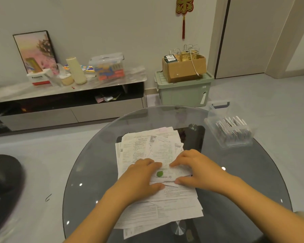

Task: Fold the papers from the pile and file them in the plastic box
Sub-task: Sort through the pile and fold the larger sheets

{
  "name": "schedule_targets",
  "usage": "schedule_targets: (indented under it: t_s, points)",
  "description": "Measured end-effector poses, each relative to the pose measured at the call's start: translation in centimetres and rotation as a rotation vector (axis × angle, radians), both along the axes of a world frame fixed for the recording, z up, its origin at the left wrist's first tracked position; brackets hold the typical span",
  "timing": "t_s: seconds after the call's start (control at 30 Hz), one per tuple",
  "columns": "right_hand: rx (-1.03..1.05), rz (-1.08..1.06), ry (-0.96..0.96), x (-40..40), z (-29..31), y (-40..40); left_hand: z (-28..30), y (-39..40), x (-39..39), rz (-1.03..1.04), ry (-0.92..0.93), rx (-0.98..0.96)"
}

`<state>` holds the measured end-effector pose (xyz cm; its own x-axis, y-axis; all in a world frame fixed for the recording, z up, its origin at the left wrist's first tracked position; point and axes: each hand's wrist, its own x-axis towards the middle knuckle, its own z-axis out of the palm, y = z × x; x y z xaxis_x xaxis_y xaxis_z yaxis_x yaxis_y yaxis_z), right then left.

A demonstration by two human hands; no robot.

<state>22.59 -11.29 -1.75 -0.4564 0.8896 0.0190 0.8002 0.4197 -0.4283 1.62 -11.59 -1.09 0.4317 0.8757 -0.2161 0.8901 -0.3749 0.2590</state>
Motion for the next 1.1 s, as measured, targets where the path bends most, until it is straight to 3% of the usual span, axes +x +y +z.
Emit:
schedule_targets:
  t_s: [0.17,0.33,0.43,0.57,0.83,1.1]
  points:
    - [0.004,0.049,0.041,-0.5,-0.4,0.4,0.1,-0.2,0.1,-0.023,-0.034,0.025]
    - [-0.128,0.043,0.120,-0.1,-0.3,0.8,0.6,-0.3,-0.5,-0.026,-0.093,0.007]
    - [-0.243,0.070,0.261,0.0,0.3,0.8,1.1,-0.3,-0.8,-0.017,-0.201,-0.056]
    - [-0.310,-0.058,0.424,0.0,0.3,1.0,1.4,-0.2,-0.6,0.091,-0.393,-0.124]
    - [-0.231,-0.269,0.450,-1.5,-1.6,1.1,-0.5,0.5,0.4,0.208,-0.460,-0.046]
    - [-0.198,-0.264,0.258,-2.5,-2.1,0.5,-1.5,0.9,1.2,0.220,-0.412,-0.042]
